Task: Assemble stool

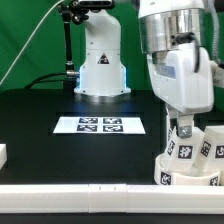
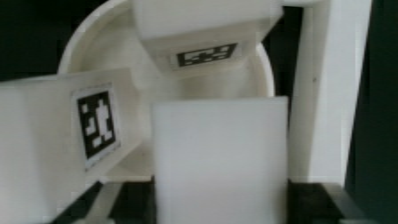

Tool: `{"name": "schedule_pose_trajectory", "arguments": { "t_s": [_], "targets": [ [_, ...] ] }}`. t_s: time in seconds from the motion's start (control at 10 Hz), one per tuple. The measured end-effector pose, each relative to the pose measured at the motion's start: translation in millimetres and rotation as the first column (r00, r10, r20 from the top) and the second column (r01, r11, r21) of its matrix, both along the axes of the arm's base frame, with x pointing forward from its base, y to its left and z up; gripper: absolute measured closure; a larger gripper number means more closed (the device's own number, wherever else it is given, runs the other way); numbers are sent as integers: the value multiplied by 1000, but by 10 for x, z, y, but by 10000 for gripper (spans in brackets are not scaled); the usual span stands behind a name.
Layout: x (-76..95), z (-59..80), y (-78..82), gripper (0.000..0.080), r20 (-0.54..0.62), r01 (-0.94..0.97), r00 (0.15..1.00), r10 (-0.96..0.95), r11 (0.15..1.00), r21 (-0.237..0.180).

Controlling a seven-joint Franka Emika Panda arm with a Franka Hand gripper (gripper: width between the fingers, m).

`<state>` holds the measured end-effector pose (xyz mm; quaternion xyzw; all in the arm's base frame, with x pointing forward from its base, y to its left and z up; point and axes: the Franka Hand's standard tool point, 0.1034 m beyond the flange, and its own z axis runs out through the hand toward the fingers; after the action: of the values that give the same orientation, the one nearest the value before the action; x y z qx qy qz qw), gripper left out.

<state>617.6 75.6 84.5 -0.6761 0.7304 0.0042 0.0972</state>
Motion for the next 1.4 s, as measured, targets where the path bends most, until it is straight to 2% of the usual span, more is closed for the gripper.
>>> {"name": "schedule_pose_trajectory", "arguments": {
  "t_s": [0.2,0.6,0.7,0.8,0.9,1.0,1.2,1.4],
  "targets": [
    [-7,-6,54,462,-26,187,982,-186,981,45],
    [-30,6,90,462,-96,308,949,-301,949,67],
    [-31,5,95,388,-95,304,950,-297,950,67],
    [-34,16,107,388,-98,275,958,-268,959,63],
    [-14,82,158,212,-110,235,968,-227,970,67],
    [22,169,214,160,-113,222,971,-212,972,78],
    [44,275,249,153,-72,78,995,-72,994,81],
    [31,241,242,150,-54,-28,998,32,997,71]
  ]
}}
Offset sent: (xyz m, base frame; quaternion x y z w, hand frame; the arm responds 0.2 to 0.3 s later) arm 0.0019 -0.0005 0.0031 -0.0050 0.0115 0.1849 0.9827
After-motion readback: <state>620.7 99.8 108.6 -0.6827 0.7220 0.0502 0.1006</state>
